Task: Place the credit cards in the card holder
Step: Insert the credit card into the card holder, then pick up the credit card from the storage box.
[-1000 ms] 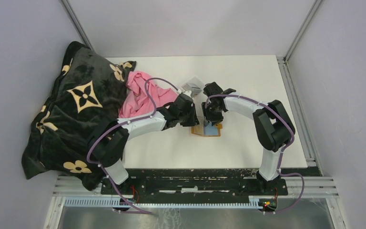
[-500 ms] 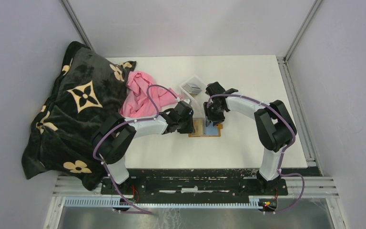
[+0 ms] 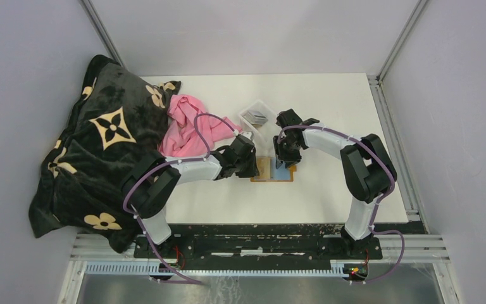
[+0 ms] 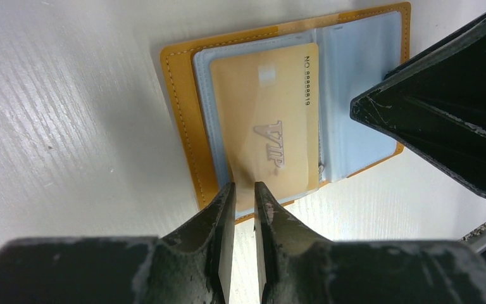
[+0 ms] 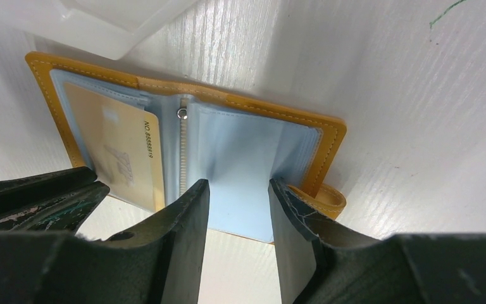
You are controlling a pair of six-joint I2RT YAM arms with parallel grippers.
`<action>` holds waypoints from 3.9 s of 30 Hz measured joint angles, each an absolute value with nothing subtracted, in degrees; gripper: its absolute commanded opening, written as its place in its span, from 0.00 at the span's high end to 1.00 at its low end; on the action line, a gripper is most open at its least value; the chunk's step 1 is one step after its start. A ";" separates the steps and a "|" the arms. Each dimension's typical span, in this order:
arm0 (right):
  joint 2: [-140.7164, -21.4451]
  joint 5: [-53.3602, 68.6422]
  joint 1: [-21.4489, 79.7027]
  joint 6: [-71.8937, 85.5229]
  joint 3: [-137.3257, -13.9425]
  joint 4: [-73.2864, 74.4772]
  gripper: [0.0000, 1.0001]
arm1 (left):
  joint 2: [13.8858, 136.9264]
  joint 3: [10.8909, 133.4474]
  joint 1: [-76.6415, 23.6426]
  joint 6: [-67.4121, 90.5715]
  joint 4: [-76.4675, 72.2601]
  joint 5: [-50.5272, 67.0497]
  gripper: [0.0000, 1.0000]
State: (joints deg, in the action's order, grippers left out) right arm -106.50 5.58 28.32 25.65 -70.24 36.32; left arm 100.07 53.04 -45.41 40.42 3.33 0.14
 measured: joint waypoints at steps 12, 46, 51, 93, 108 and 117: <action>-106.13 4.89 28.23 25.56 -70.13 36.80 0.52 | 98.94 52.93 -45.50 40.40 5.76 -2.85 0.69; -97.10 -2.81 25.76 15.49 -91.22 21.21 0.29 | 77.95 68.47 -43.11 30.41 10.48 -17.58 0.01; -106.80 -0.19 24.08 13.45 -104.86 20.60 0.01 | 84.16 70.48 -33.87 32.60 9.47 -9.63 0.01; -136.29 19.53 25.98 6.63 -125.58 37.19 0.30 | 93.34 63.99 -28.84 43.16 7.11 -8.88 0.10; -138.41 23.53 24.14 10.35 -125.38 37.12 0.34 | 94.39 63.99 -28.91 43.40 6.26 -8.62 0.11; -139.57 25.30 23.22 11.79 -125.36 36.75 0.44 | 95.15 64.01 -29.39 44.14 5.87 -8.40 0.12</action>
